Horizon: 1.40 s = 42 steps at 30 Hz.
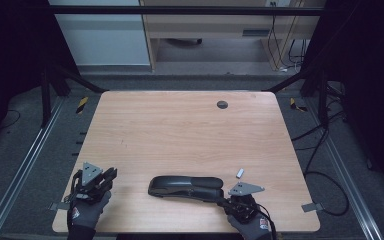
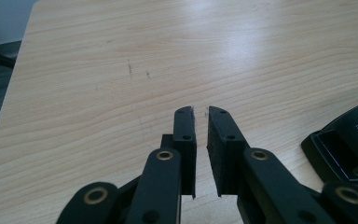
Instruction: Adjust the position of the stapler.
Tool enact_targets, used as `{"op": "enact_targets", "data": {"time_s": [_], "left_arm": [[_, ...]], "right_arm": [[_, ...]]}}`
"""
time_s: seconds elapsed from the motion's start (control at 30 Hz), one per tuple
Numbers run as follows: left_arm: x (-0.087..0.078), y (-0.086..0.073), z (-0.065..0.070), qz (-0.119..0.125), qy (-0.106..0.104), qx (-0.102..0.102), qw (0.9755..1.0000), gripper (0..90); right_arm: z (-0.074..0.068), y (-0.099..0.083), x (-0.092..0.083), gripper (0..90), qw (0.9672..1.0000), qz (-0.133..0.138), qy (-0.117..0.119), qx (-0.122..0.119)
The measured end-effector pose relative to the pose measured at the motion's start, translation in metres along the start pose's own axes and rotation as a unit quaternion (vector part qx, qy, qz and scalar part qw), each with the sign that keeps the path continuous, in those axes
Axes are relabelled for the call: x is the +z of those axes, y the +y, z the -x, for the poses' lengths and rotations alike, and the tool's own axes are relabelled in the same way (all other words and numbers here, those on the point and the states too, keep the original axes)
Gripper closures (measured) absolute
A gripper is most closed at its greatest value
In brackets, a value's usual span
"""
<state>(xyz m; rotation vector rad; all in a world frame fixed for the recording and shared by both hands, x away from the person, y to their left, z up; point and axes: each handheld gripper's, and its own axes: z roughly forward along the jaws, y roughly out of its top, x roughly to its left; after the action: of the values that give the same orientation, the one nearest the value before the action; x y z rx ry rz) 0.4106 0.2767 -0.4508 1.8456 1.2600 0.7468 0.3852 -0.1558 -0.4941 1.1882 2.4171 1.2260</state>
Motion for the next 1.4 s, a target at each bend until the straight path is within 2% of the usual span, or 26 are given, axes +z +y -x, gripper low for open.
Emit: {"op": "enact_targets", "data": {"time_s": [0.07, 0.2, 0.7, 0.93, 1.07, 1.13, 1.3, 1.4], "left_arm": [[0.0, 0.0, 0.001, 0.0, 0.001, 0.002, 1.0, 80.2], [0.001, 0.0, 0.001, 0.0, 0.002, 0.006, 1.0, 79.2], [0.004, 0.0, 0.003, -0.005, 0.008, 0.029, 0.9995, 75.9], [0.004, 0.0, 0.004, 0.0, 0.006, 0.035, 0.9994, 73.4], [0.003, 0.0, 0.004, 0.005, 0.009, 0.035, 0.9993, 72.7], [0.004, -0.001, 0.005, 0.006, 0.006, 0.035, 0.9994, 71.4], [0.005, -0.001, 0.006, 0.008, 0.006, 0.031, 0.9995, 68.0], [0.005, -0.001, 0.006, 0.012, 0.0, 0.035, 0.9993, 65.7]], "right_arm": [[0.0, 0.0, 0.003, 90.0, 1.0, -0.004, -0.006, -0.007], [0.0, 0.0, 0.004, 90.0, 0.9999, -0.01, -0.011, -0.006], [0.003, 0.002, 0.008, 90.0, 0.9997, -0.002, -0.02, -0.013], [0.002, 0.003, 0.008, 90.0, 0.9997, -0.006, -0.019, -0.017], [0.003, 0.006, 0.001, 87.6, 0.9996, 0.012, -0.019, -0.016], [0.007, 0.007, -0.003, 86.1, 0.9995, 0.023, -0.023, -0.006], [0.019, 0.009, -0.015, 80.5, 0.9978, 0.05, -0.043, 0.008], [0.029, 0.009, -0.021, 74.3, 0.9957, 0.061, -0.068, 0.016]]}}
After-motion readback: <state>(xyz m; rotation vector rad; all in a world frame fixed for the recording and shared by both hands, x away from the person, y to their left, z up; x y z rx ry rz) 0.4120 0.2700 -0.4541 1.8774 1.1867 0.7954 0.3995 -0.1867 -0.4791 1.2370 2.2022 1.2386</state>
